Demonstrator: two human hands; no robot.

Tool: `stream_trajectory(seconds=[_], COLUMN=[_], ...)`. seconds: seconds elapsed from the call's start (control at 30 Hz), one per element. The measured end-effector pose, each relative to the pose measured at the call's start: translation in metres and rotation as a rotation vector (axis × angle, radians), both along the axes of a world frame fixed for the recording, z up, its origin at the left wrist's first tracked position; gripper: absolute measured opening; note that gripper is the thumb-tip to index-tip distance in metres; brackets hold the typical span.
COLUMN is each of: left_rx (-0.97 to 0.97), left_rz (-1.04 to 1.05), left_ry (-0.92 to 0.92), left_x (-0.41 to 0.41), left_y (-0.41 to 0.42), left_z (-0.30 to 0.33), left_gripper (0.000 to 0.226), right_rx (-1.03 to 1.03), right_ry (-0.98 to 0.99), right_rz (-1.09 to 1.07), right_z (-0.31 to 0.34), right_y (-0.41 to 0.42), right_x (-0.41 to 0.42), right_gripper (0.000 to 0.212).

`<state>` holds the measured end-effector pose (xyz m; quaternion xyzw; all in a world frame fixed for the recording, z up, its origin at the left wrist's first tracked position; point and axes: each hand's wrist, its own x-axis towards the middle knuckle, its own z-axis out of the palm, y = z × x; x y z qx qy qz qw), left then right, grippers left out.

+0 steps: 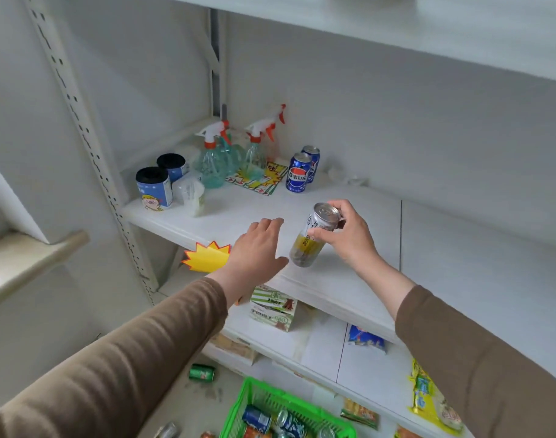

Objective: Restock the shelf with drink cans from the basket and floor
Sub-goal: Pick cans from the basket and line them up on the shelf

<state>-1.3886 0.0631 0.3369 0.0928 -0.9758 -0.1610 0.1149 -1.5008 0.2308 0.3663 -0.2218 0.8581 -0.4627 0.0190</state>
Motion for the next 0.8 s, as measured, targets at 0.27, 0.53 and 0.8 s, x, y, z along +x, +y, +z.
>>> stream_trajectory(seconds=[0.27,0.53,0.8], left_rx=[0.065,0.095,0.120], left_rz=[-0.030,-0.090,-0.122], left_ry=[-0.064,-0.077,-0.046], left_x=[-0.065,-0.136,-0.174], left_y=[-0.019,-0.022,-0.027], left_z=[-0.013,-0.020,-0.033], left_gripper=[0.079,0.077,0.073], right_rx=[0.042,0.023,-0.158], right_ry=[0.022,0.033,-0.074], right_rz=[-0.070,-0.163,-0.163], right_z=[-0.018,-0.026,-0.065], right_y=[-0.026,-0.045,-0.047], right_x=[-0.078,-0.133,-0.149], right_gripper=[0.060,0.077,0.089])
